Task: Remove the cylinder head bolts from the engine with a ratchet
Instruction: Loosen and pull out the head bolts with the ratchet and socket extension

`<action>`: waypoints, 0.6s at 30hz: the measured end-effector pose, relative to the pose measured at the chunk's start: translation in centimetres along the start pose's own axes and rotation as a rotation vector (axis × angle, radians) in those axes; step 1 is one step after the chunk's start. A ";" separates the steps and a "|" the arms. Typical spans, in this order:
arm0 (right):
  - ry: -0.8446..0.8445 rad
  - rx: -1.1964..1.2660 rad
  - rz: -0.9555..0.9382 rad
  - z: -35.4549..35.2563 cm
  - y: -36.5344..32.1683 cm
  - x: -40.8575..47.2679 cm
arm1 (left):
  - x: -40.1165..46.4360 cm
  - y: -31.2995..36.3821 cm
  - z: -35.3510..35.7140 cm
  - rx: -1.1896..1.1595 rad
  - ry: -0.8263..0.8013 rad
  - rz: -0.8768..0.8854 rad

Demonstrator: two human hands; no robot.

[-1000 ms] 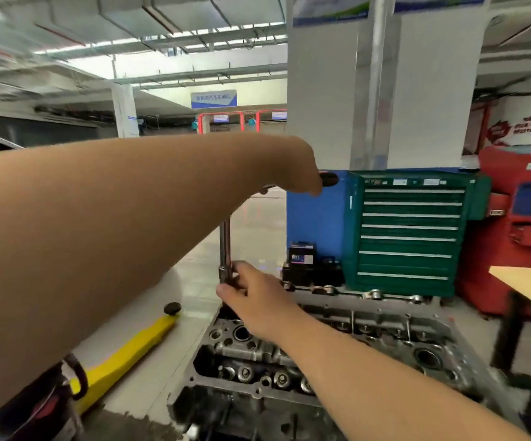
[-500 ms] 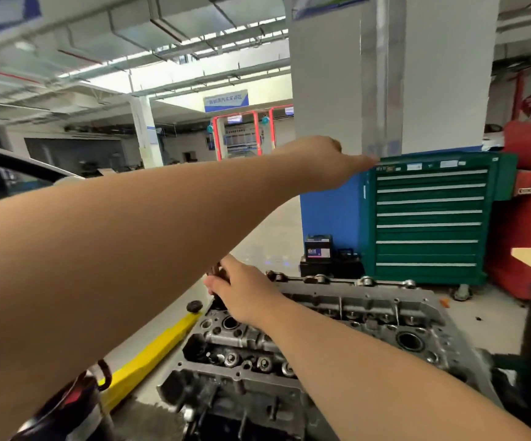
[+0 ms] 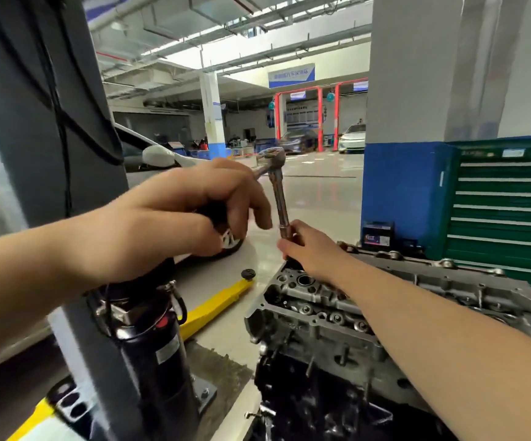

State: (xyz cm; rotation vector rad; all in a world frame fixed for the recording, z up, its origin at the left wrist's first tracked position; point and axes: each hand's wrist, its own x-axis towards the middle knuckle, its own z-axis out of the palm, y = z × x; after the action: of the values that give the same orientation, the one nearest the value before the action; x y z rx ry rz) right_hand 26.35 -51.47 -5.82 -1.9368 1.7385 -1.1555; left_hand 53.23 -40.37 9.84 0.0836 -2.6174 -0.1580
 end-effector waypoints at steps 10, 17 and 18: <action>-0.019 0.022 0.004 -0.5 -0.7 -0.7 | -2.5 -2.0 -1.5 0.115 0.346 -0.648; -0.011 0.098 0.033 -0.7 -0.4 -0.5 | 1.1 -7.8 -3.5 0.600 -0.048 -0.934; -0.016 0.097 0.031 -0.7 -0.3 -0.5 | 1.2 -9.1 -3.6 0.640 -0.112 -0.966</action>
State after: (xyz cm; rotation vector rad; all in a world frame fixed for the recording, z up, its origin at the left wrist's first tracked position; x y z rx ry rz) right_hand 26.11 -50.76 -5.31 -1.8514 1.6662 -1.1881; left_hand 54.27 -49.87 12.37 1.5711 -2.3944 0.3623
